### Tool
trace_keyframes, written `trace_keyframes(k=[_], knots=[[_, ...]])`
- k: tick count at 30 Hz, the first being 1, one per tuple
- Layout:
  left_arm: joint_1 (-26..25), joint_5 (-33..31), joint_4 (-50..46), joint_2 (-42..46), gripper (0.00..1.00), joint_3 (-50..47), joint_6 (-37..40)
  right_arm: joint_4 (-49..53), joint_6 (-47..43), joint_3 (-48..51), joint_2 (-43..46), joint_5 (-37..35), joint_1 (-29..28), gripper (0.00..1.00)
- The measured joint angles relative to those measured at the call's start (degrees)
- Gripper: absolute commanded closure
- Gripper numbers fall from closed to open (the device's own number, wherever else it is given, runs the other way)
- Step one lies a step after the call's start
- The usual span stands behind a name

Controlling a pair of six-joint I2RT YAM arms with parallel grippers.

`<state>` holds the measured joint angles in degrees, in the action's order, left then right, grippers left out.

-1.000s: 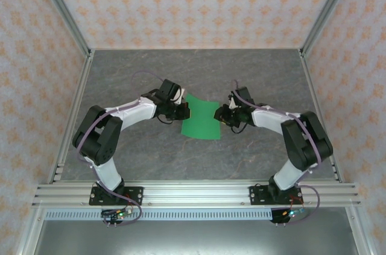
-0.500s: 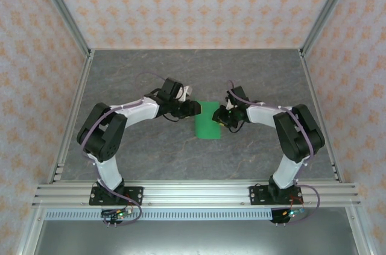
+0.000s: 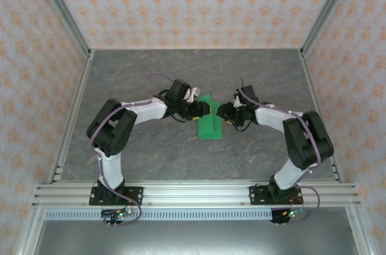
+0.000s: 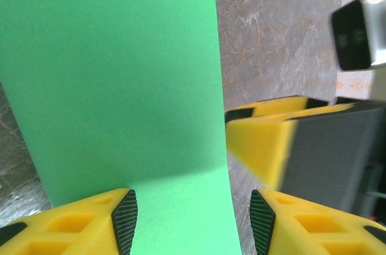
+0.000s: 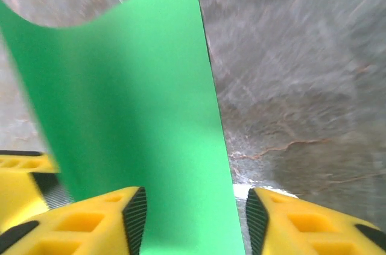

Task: Fold a paper plane with a square sheet of paper (fold left side to right side)
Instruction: First fold in half a square sheet of paper at the center of the table.

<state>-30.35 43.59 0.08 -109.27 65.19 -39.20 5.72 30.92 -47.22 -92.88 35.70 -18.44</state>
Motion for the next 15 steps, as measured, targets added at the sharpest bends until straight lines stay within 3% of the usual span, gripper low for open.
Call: trace_keyframes(k=[9,15], knots=[[0.0,-0.02,0.42,-1.16,0.63,0.02,-0.02,-11.89,4.07,1.27,2.45,9.99,2.34,0.45],[-0.04,-0.04,0.44,-1.57,0.66,0.02,0.0,-14.86,5.53,1.25,-1.62,12.31,2.19,0.47]])
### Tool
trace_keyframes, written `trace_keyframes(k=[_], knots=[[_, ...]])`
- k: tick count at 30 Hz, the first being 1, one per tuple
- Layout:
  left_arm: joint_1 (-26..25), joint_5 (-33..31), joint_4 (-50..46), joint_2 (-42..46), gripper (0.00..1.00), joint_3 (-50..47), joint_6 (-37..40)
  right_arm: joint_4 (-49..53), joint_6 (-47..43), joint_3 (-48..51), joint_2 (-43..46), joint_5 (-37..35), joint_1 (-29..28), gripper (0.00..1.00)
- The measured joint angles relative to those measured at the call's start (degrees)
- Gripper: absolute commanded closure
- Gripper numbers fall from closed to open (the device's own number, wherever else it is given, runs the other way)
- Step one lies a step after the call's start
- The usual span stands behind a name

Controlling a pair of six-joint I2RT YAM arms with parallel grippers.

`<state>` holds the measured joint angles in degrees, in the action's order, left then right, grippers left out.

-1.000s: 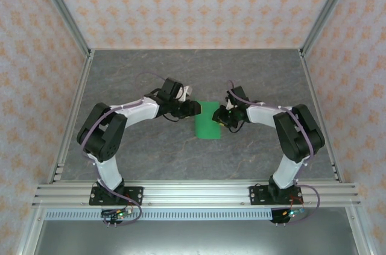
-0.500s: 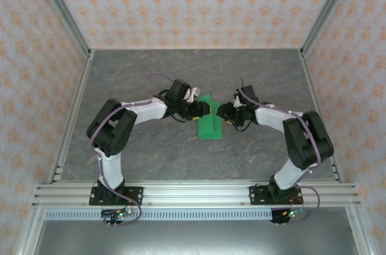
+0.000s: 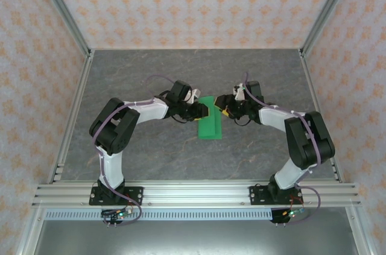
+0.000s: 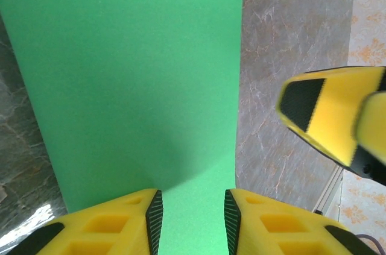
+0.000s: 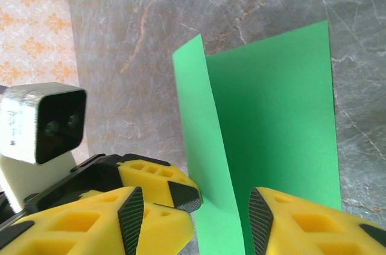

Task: Fold a paper plane with a square sheet of paper (fold left side to right side)
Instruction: First fold in half a square sheet of paper at the center of the table.

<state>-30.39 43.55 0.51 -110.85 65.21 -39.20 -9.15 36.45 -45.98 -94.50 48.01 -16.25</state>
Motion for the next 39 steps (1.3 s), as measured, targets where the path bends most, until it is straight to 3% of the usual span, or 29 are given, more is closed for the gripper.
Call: trace_keyframes(k=[7,13,17,21,28,39], knots=[[0.0,0.0,0.0,0.0,0.66,0.0,0.0,-0.31,0.31,-0.26,-3.96,0.48,-1.68,0.56],[0.0,0.0,0.0,0.0,0.66,0.0,0.0,-0.57,0.37,-0.61,-5.14,0.63,-2.05,0.82],[0.0,-0.35,-0.24,0.0,0.61,0.0,0.22,0.66,-0.66,-1.03,-5.16,-0.2,-2.05,0.94],[0.0,-2.19,-2.51,0.76,0.53,0.0,1.16,3.72,-2.19,-2.67,-5.16,-1.97,-2.05,0.95],[0.0,-6.86,-7.13,5.09,0.48,0.02,3.04,9.66,-6.03,-5.38,-5.16,-7.23,-2.05,0.96],[-1.57,-8.7,-9.35,0.35,0.45,4.22,3.13,14.6,-8.04,-5.51,-5.16,-11.89,-2.05,0.95]])
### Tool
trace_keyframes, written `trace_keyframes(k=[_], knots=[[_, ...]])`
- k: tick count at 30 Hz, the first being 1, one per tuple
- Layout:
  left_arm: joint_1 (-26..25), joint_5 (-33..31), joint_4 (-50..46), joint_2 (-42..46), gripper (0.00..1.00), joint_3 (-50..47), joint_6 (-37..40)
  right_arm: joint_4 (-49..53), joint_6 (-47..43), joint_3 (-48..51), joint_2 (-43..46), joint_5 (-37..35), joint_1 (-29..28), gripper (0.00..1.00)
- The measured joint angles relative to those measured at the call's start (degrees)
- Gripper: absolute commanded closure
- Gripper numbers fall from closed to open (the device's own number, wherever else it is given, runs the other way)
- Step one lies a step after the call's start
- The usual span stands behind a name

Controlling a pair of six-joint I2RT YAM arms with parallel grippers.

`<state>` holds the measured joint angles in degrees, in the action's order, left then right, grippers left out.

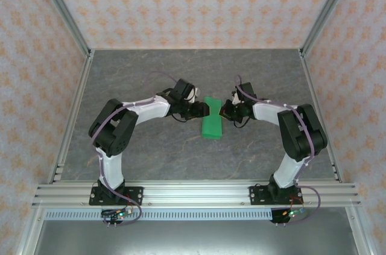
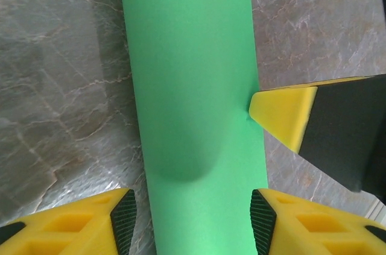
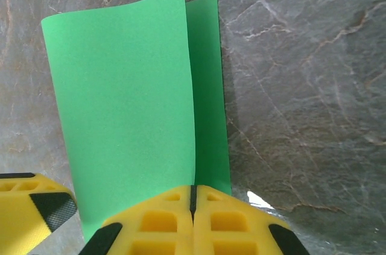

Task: Fold a paper plane with a square sheet of paper (fold left side to right side)
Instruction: First fold in half a square sheet of paper at the center of the table, then hold the square sheet of paper at the center of the table.

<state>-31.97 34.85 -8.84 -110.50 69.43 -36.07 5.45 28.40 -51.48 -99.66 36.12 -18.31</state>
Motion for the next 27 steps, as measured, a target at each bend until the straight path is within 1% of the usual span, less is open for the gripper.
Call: trace_keyframes(k=[6,12,17,20,23,27], knots=[[-0.31,-1.01,-0.87,-2.89,0.47,1.05,-0.13,0.28,-0.17,0.0,0.0,-0.42,0.0,0.92],[-0.33,-2.05,-1.7,-3.78,0.54,1.88,-0.55,0.33,-0.2,0.0,0.02,-0.46,0.0,0.88],[-0.7,-3.04,-2.84,-4.42,0.55,2.99,-0.52,1.68,-1.11,0.07,1.51,-2.71,-0.07,0.69],[-0.7,-3.48,-3.41,-4.68,0.55,3.23,-0.5,3.19,-1.75,0.2,4.79,-5.03,-0.07,0.62],[-0.74,-3.69,-3.98,-4.98,0.55,3.8,-0.44,4.24,-2.4,0.61,9.2,-7.78,-0.07,0.58],[-1.07,-4.07,-4.7,-5.07,0.54,4.2,-0.31,5.53,-2.97,1.68,14.19,-11.13,-0.04,0.57]])
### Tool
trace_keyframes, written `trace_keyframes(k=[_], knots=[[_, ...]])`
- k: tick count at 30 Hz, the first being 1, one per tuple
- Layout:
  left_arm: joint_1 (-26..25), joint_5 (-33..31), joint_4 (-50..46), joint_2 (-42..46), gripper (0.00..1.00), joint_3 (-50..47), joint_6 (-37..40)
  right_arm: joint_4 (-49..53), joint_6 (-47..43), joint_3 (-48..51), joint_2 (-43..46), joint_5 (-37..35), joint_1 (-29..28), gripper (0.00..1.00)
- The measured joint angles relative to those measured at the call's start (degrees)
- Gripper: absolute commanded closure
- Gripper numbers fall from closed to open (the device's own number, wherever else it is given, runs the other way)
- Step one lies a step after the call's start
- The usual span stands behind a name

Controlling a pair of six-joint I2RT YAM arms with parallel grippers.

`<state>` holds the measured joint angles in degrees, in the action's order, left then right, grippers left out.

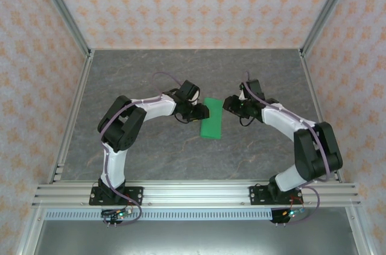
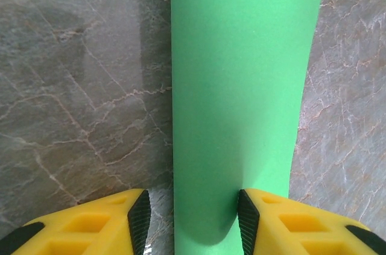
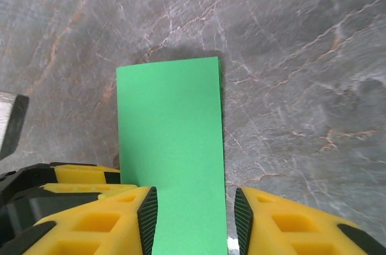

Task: Fold a paper plane with a square sheet of paper (fold left side to right side)
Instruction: Hold the square sheet of paper at the center of the table.

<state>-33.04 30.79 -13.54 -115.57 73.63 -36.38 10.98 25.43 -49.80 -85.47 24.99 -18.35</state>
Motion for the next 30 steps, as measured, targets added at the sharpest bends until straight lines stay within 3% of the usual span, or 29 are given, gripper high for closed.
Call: trace_keyframes(k=[30], knots=[[-0.37,-2.01,-4.57,-1.51,0.58,3.23,0.39,3.23,-0.68,1.84,3.15,-4.24,-0.02,0.57]])
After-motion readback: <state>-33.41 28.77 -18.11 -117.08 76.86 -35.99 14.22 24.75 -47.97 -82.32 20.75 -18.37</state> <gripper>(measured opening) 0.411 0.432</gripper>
